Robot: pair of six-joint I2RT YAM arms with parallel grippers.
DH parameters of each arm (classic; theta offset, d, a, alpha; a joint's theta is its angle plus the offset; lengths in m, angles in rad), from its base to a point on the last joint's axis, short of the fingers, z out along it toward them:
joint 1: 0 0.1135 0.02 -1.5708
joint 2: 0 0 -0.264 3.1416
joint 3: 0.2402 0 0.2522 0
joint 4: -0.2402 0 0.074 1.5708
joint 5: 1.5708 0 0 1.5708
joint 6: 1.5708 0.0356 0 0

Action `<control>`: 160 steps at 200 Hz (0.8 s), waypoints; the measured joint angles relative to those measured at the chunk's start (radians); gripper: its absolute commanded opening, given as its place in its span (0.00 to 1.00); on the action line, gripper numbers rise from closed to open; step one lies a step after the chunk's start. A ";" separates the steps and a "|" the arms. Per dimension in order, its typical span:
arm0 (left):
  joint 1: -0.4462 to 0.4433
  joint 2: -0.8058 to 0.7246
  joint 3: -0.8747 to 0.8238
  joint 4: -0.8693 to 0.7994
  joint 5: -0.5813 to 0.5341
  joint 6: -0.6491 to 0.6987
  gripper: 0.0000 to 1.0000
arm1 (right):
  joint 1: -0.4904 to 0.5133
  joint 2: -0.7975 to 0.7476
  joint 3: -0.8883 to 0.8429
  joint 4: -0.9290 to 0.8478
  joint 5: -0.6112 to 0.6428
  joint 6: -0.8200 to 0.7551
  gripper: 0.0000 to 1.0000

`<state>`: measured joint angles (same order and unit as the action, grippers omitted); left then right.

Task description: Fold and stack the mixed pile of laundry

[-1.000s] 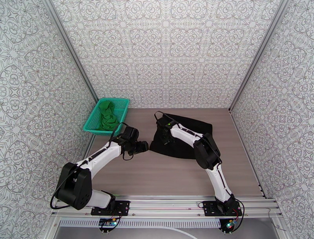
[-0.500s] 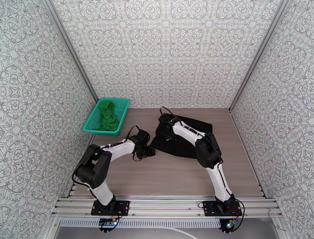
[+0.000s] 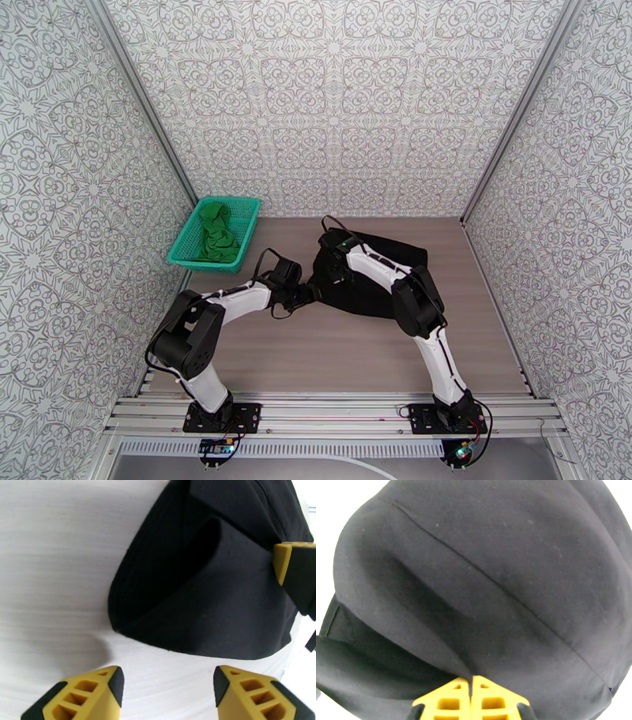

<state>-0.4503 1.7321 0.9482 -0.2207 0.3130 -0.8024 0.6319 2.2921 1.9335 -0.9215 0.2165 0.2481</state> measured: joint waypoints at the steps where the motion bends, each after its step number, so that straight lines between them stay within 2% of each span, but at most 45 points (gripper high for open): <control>1: 0.001 0.000 -0.001 0.002 0.001 -0.001 0.65 | 0.000 0.000 0.000 0.000 0.000 0.000 0.00; 81: 0.046 0.046 -0.069 0.217 0.058 -0.115 0.56 | 0.000 0.000 -0.019 0.016 -0.011 0.000 0.00; 160: 0.056 0.076 -0.069 0.270 0.062 -0.134 0.44 | 0.000 0.000 -0.020 0.019 -0.015 0.003 0.00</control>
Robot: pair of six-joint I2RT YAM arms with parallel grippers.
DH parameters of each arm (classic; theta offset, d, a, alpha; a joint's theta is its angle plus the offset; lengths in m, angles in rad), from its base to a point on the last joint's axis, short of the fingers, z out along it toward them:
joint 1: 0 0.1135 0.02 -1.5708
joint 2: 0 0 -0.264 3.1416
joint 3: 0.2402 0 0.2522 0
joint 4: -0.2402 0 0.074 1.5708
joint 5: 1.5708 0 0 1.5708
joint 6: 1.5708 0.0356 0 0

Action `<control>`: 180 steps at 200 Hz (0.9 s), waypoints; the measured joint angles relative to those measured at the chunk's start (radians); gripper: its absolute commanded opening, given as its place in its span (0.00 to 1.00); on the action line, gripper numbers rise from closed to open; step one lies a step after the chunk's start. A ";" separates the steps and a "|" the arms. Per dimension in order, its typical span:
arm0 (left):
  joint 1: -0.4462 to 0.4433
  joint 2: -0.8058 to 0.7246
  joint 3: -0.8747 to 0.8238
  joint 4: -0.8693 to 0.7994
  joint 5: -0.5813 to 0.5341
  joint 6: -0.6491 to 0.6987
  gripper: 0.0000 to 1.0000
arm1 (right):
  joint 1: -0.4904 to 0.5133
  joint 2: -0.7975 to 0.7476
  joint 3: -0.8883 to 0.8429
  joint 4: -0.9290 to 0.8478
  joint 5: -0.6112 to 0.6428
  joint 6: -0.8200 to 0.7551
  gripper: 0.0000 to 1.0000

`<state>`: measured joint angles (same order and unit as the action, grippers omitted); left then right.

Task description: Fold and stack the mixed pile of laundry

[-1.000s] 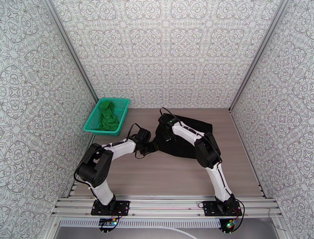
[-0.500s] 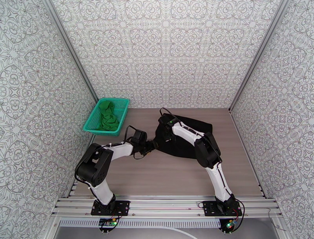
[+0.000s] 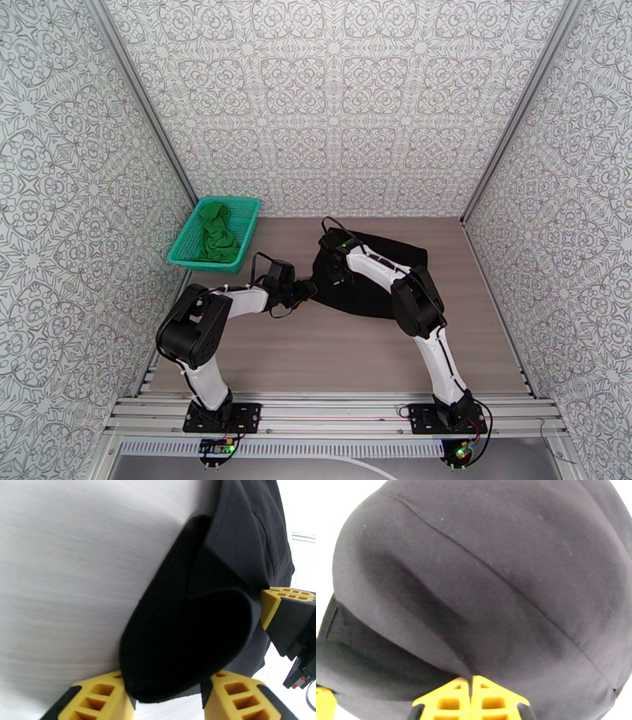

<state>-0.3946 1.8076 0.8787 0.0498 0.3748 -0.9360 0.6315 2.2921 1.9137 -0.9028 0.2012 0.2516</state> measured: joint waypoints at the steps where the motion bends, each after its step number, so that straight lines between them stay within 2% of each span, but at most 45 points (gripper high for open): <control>1: 0.000 0.000 0.000 0.000 0.000 0.000 0.44 | 0.000 0.000 0.000 0.000 0.000 0.000 0.00; 15: 0.003 0.007 0.003 0.002 0.000 0.004 0.37 | 0.000 0.000 0.000 0.000 0.000 0.000 0.00; 56: 0.013 0.040 0.040 -0.018 0.007 0.043 0.28 | 0.000 0.000 0.000 0.000 -0.004 0.002 0.00; 69: 0.013 0.056 0.061 -0.029 0.006 0.064 0.19 | 0.000 0.000 0.000 0.000 -0.004 0.004 0.00; 81: 0.015 0.071 0.077 -0.040 0.002 0.085 0.00 | 0.000 0.000 0.000 0.000 -0.005 0.007 0.00; 116: 0.020 0.081 0.094 -0.055 -0.005 0.116 0.00 | 0.000 0.000 -0.007 0.006 -0.009 0.013 0.00; 134: 0.026 0.075 0.096 -0.073 -0.005 0.134 0.00 | -0.001 -0.004 -0.028 0.013 -0.016 0.014 0.14; 162: 0.069 0.033 0.096 -0.140 -0.005 0.161 0.00 | -0.010 -0.093 -0.152 0.037 -0.034 0.032 0.43; 180: 0.111 -0.006 0.111 -0.194 -0.005 0.186 0.00 | -0.024 -0.241 -0.297 0.056 -0.031 0.053 0.50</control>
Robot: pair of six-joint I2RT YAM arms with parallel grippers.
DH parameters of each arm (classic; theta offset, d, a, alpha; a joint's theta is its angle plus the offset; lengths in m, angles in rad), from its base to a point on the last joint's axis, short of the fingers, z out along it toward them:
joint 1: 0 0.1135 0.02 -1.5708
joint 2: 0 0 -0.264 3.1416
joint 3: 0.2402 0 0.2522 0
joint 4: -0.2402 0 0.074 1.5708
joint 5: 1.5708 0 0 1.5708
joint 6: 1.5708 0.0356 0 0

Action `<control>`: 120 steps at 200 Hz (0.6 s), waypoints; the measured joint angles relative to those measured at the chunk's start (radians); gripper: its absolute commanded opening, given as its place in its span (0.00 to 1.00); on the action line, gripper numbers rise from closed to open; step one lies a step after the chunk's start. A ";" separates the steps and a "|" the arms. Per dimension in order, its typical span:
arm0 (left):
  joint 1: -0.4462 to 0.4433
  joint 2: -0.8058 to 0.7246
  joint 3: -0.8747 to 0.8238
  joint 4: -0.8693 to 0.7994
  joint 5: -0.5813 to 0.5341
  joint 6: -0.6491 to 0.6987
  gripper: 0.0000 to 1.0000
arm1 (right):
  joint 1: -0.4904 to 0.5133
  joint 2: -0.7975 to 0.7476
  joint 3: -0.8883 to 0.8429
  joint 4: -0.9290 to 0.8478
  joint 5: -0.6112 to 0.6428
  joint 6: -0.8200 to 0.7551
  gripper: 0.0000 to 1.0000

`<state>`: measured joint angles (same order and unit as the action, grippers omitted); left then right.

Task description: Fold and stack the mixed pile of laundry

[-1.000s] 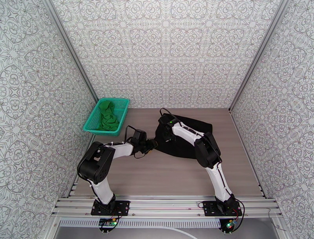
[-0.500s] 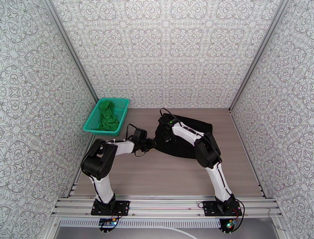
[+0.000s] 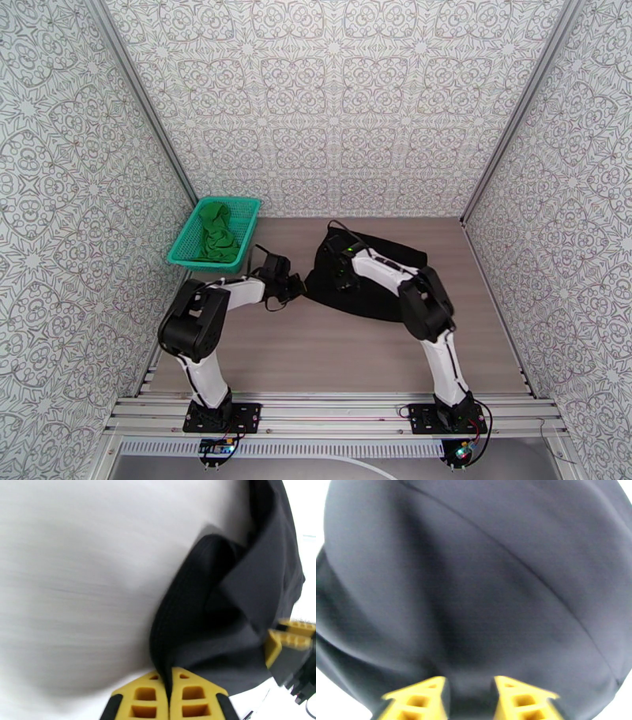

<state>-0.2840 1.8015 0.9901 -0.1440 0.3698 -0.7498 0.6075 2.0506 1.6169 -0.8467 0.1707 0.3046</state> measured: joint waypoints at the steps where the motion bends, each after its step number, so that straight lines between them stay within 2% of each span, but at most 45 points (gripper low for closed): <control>1: 0.002 -0.002 0.001 -0.002 0.000 0.000 0.00 | -0.001 -0.008 -0.007 0.001 0.000 -0.002 0.50; 37: 0.052 -0.032 0.037 -0.058 0.004 0.039 0.00 | -0.017 -0.362 -0.308 0.060 0.003 -0.005 0.51; 53: 0.078 -0.031 0.058 -0.098 0.009 0.060 0.00 | -0.010 -0.436 -0.410 0.082 -0.003 -0.035 0.51; 72: 0.117 -0.013 0.123 -0.157 0.019 0.090 0.00 | 0.029 -0.433 -0.476 0.079 -0.003 -0.088 0.52; 120: 0.206 0.085 0.328 -0.268 0.019 0.159 0.00 | 0.179 -0.335 -0.480 0.066 0.010 -0.192 0.56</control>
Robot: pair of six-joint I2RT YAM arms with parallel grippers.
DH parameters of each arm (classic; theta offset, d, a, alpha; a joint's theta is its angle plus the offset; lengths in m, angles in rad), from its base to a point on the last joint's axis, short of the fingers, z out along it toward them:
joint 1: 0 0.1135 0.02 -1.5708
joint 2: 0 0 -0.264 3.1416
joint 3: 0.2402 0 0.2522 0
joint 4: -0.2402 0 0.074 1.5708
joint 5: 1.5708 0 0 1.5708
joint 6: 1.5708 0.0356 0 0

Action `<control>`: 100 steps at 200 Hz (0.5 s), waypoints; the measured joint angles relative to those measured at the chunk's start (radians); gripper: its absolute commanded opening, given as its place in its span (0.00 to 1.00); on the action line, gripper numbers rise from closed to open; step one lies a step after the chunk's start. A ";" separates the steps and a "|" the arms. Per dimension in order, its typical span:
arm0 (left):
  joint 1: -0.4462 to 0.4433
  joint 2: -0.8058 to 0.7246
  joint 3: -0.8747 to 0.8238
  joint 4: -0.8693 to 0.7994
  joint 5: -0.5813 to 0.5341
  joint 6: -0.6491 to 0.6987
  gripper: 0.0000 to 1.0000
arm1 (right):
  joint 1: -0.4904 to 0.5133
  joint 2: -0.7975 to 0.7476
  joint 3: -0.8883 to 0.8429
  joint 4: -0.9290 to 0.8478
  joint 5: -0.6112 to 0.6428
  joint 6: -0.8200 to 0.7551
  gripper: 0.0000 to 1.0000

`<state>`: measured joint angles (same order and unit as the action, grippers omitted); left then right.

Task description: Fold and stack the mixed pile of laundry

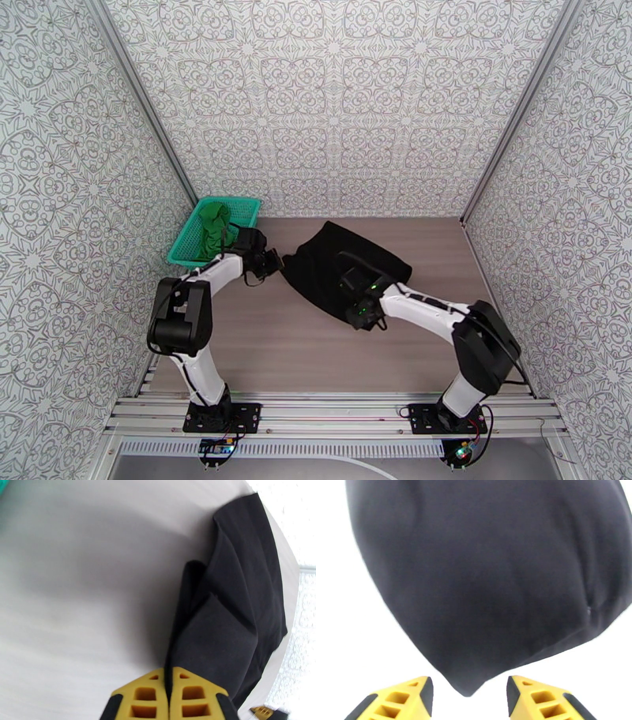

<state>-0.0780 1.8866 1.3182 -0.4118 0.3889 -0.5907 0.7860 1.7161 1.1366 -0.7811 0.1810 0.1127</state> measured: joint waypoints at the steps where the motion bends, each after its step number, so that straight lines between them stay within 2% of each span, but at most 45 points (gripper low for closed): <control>1: 0.001 0.002 0.003 -0.002 0.000 0.001 0.00 | 0.002 0.002 0.000 0.000 0.000 -0.002 0.56; 49: 0.023 0.089 0.064 -0.057 0.000 0.023 0.00 | 0.060 0.080 0.057 -0.012 0.007 -0.073 0.54; 100: 0.022 0.095 0.064 -0.067 0.000 0.024 0.00 | 0.076 0.158 0.111 -0.011 0.027 -0.110 0.49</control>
<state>-0.0559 1.9812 1.3823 -0.4786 0.3889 -0.5671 0.8623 1.8740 1.2476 -0.7921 0.2081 0.0025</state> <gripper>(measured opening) 0.053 0.507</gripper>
